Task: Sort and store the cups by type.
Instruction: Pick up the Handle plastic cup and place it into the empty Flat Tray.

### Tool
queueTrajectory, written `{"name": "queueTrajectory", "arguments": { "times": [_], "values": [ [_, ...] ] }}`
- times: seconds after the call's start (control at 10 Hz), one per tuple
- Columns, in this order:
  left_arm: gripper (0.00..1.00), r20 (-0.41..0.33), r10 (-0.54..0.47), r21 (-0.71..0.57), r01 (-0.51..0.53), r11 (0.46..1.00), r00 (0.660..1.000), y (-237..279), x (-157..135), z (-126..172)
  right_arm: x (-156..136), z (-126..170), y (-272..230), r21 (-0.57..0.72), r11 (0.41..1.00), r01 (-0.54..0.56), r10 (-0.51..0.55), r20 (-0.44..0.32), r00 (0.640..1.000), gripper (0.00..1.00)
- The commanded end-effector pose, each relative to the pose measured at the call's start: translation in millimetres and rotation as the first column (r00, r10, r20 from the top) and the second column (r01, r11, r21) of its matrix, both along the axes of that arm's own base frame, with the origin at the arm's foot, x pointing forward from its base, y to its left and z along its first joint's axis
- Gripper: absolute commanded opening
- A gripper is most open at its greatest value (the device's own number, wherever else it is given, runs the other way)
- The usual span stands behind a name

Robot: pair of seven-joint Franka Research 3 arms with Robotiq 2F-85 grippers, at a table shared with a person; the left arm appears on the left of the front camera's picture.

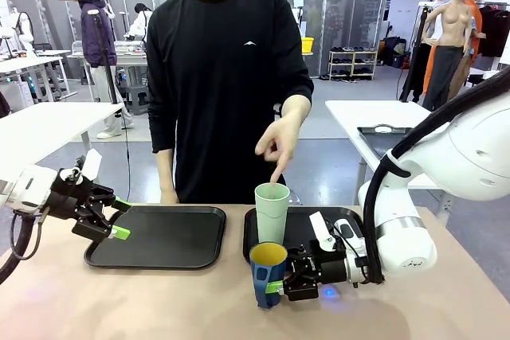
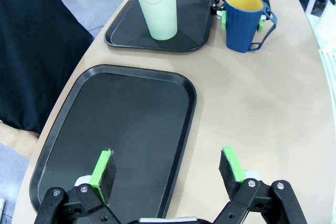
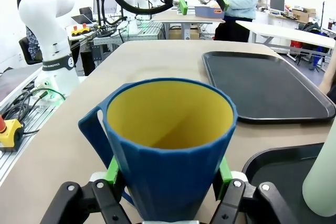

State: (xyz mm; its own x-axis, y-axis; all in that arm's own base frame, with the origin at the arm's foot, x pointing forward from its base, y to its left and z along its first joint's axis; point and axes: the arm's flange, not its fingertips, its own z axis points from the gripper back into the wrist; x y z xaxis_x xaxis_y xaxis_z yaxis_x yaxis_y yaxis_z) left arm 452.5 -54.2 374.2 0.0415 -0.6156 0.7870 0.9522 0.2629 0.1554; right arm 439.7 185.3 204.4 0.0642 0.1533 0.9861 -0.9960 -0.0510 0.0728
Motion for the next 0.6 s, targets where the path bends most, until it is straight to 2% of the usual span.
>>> {"name": "queueTrajectory", "arguments": {
  "times": [0.0, 0.5],
  "values": [
    [1.00, 0.026, 0.001, -0.019, -0.001, 1.000, 1.000, -1.3, -0.4, -1.2, -3.6, -5.2, 1.0, 0.014, 1.000, 0.009, -0.010, 0.021, 1.000, 0.43],
    [1.00, 0.026, 0.001, -0.019, -0.001, 1.000, 1.000, -1.3, -0.4, -1.2, -19.3, 46.9, -3.9, 0.028, 1.000, 0.002, -0.004, 0.060, 0.998, 0.43]
  ]
}}
